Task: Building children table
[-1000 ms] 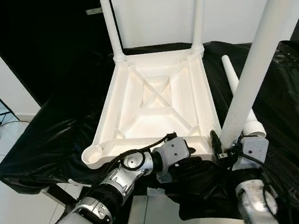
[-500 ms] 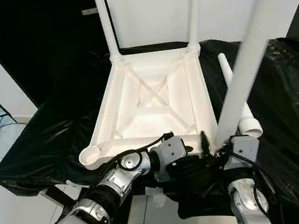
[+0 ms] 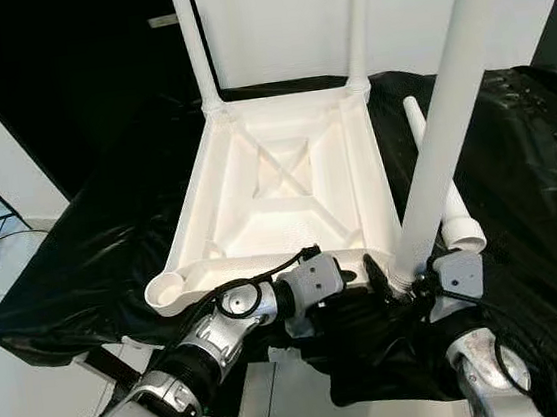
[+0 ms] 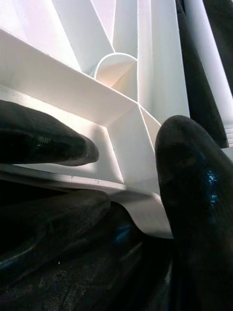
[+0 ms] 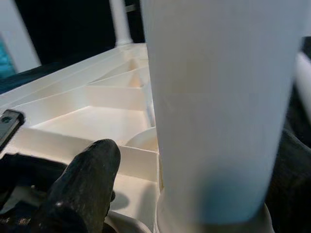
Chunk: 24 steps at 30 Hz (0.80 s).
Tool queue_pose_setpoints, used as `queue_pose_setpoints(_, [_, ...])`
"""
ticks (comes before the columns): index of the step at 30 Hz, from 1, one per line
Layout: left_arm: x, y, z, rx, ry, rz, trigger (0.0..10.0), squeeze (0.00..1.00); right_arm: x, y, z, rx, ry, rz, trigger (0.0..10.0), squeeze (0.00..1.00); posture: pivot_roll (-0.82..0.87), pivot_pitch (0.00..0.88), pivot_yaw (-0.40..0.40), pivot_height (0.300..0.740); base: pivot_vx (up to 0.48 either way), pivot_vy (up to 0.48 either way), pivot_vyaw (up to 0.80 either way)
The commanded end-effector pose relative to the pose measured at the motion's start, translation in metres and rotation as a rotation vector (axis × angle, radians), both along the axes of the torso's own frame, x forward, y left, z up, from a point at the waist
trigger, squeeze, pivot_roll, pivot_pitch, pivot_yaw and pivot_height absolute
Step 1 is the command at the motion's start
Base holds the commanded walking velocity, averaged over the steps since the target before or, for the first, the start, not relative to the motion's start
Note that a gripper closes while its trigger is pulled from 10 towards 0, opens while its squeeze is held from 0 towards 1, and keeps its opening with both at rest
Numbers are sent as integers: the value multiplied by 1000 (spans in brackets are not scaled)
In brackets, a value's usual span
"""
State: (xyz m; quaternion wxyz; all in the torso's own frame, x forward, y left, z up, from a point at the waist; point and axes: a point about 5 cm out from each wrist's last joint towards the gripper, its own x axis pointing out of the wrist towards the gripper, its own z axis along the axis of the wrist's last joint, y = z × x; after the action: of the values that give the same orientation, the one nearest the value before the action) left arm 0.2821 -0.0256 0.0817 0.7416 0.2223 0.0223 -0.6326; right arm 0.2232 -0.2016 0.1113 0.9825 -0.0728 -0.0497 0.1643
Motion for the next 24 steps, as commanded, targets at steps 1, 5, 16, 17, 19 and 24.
queue_pose_setpoints(1, [-12,8,-29,143,107,-39,10000,0,1,21,-7,18,46,127,10000,0,40,0,71,740,0,0,0])
queue_pose_setpoints(5, [-16,12,-33,138,124,-36,10000,0,4,15,-9,-48,68,198,10000,0,61,0,64,740,0,0,0])
queue_pose_setpoints(16, [-17,11,-37,130,132,19,10000,0,4,9,-18,-177,178,398,0,0,91,0,-4,740,0,0,0])
queue_pose_setpoints(17, [-17,11,-37,130,132,19,10000,0,4,9,-18,-177,178,398,0,0,91,0,-4,740,0,0,0])
queue_pose_setpoints(19, [-19,3,-36,110,138,20,10000,0,3,5,-24,-208,204,409,0,0,91,0,-7,740,0,0,0])
queue_pose_setpoints(24, [-20,2,-35,106,138,16,10000,0,-1,4,-29,-209,230,395,0,0,82,0,-2,740,0,0,0])
